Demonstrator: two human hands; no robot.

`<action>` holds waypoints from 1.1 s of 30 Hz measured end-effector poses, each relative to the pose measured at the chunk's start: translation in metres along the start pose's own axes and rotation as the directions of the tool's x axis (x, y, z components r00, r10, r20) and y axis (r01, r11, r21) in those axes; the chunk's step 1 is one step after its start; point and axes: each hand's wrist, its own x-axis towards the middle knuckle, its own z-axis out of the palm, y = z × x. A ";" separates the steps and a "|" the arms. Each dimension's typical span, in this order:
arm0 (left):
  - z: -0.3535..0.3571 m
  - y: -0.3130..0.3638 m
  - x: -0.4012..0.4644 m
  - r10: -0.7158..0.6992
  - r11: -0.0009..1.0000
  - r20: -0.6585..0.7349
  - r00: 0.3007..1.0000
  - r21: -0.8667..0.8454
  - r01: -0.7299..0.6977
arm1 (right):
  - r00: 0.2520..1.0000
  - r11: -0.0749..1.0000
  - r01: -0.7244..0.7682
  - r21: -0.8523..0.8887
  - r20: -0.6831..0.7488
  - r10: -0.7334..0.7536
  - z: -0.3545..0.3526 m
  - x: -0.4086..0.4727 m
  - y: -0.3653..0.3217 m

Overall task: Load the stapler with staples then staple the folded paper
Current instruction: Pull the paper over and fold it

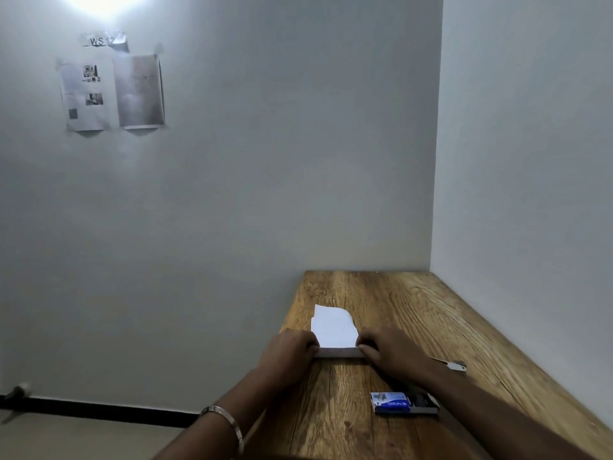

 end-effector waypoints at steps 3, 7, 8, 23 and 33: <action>0.001 0.001 0.003 -0.023 1.000 -0.021 1.000 0.008 0.023 | 0.997 0.998 -0.047 0.030 -0.056 0.048 0.005 0.003 -0.002; 0.005 0.002 0.005 -0.039 0.998 -0.070 0.997 0.045 0.043 | 0.991 0.994 -0.099 0.039 -0.092 0.102 0.010 0.007 -0.005; 0.006 0.002 0.005 -0.041 0.998 -0.080 0.996 0.050 0.046 | 0.989 0.994 -0.109 0.033 -0.092 0.112 0.011 0.008 -0.005; 0.021 -0.003 0.009 0.013 0.992 -0.077 0.997 0.126 -0.003 | 0.992 0.993 -0.073 -0.090 -0.110 0.063 0.029 0.014 -0.004; 0.023 -0.001 0.014 0.183 0.949 0.001 0.983 0.261 -0.177 | 0.991 0.970 0.120 -0.212 -0.032 -0.130 0.028 0.011 -0.008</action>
